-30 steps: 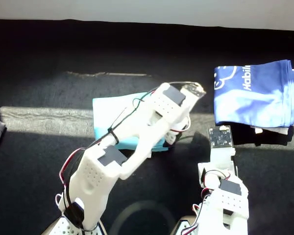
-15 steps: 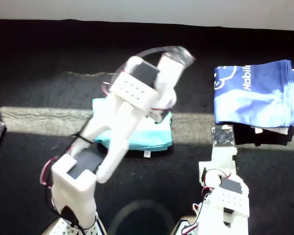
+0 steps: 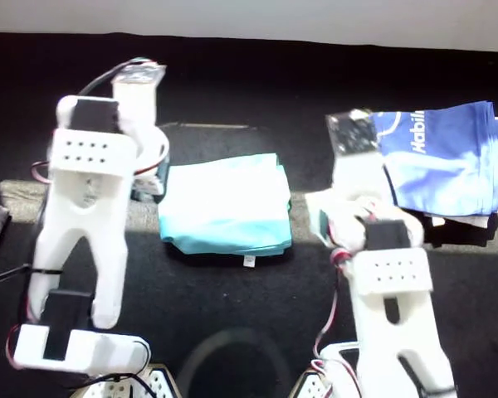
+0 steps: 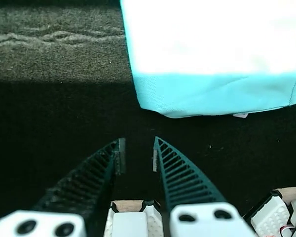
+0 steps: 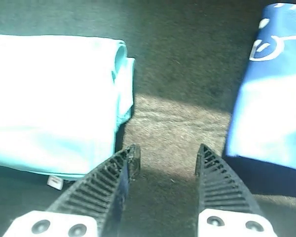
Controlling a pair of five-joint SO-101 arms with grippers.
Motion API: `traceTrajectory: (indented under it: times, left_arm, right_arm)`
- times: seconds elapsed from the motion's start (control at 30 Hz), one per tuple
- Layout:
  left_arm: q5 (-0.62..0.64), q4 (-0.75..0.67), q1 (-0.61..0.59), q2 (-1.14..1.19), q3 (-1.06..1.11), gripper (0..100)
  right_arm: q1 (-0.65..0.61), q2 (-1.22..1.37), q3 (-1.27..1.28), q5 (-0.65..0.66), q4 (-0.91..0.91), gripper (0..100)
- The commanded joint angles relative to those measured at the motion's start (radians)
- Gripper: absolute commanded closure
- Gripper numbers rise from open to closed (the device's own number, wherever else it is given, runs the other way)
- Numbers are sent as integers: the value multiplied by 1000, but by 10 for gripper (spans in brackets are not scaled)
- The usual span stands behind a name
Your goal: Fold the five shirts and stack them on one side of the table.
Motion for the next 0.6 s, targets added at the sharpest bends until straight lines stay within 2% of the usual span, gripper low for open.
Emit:
traceTrajectory:
  times: [0.0,0.07,0.17,0.37,0.57]
  left_arm:
    - [3,-40,-70,-77,61,889]
    - [2,-57,-99,-87,99,889]
    - [2,-58,-134,-88,134,889]
    - [2,-58,-171,-88,160,889]
    - [2,-58,-185,-88,156,889]
  right_arm:
    - [-108,209,-182,-167,5,756]
    - [-139,338,-246,-285,4,694]
    - [-165,532,-363,-370,2,642]
    - [-176,840,-616,-434,24,641]
    - [-200,1046,-792,-443,97,641]
